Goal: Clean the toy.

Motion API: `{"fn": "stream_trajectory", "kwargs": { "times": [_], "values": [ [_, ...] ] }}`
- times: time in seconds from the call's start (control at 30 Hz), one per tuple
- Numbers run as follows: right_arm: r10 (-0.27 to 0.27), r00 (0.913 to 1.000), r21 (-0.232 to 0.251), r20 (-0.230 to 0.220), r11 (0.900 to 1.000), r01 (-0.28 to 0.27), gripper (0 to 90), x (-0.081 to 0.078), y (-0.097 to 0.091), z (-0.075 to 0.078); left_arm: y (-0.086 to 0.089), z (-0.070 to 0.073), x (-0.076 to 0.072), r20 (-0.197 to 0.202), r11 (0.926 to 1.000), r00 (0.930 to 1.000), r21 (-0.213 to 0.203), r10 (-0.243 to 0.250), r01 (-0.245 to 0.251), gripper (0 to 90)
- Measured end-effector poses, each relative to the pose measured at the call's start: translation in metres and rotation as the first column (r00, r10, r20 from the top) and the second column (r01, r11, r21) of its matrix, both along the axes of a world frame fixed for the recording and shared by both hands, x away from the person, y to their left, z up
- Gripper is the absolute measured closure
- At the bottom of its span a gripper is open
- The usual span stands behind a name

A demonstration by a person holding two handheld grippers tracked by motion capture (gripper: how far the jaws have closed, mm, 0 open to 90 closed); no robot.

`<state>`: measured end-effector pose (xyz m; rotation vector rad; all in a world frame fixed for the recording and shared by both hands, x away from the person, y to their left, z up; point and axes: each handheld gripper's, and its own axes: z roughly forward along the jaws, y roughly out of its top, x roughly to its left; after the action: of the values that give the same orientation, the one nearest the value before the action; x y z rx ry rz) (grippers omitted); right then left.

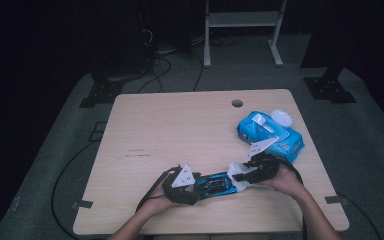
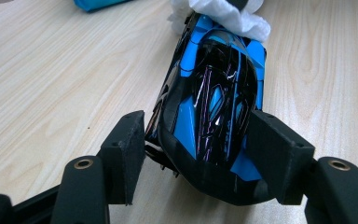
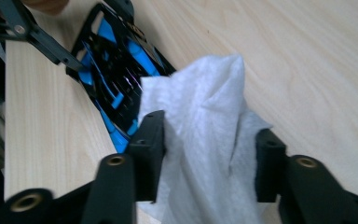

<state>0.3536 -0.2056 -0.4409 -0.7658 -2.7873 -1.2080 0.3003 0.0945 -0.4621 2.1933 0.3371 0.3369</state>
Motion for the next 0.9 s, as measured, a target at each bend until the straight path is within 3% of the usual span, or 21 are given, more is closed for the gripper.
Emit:
{"fn": "stream_trajectory", "kwargs": {
  "times": [0.17, 0.57, 0.7, 0.8, 0.87, 0.9],
  "values": [
    [0.029, 0.9986, 0.008, -0.043, 0.9996, -0.029, 47.0, 0.005, 0.005, -0.007, 0.000, 0.000, -0.001, 0.011, 1.0000, 0.9999, 0.000, -0.004, 0.004, 37.8],
    [0.053, 0.9892, 0.063, -0.137, 0.9970, -0.044, 47.8, 0.014, 0.003, -0.015, 0.001, -0.001, -0.001, 0.033, 0.9999, 0.9994, -0.002, -0.013, 0.014, 37.8],
    [0.050, 0.9888, 0.063, -0.141, 0.9971, -0.041, 50.1, 0.013, 0.003, -0.014, 0.001, -0.001, -0.001, 0.030, 0.9999, 0.9995, -0.003, -0.013, 0.013, 37.5],
    [0.061, 0.9895, 0.056, -0.131, 0.9970, -0.054, 52.1, 0.011, 0.003, -0.012, 0.001, -0.001, 0.000, 0.004, 0.9999, 0.9999, -0.003, -0.011, 0.011, 35.3],
    [0.077, 0.9909, 0.054, -0.111, 0.9960, -0.071, 54.0, 0.008, 0.004, -0.010, 0.001, -0.002, 0.002, -0.044, 0.9999, 0.9990, -0.009, -0.009, 0.008, 33.1],
    [0.077, 0.9909, 0.054, -0.111, 0.9960, -0.071, 54.0, 0.008, 0.004, -0.010, 0.001, -0.002, 0.002, -0.044, 0.9999, 0.9990, -0.009, -0.009, 0.008, 31.5]
  ]
}}
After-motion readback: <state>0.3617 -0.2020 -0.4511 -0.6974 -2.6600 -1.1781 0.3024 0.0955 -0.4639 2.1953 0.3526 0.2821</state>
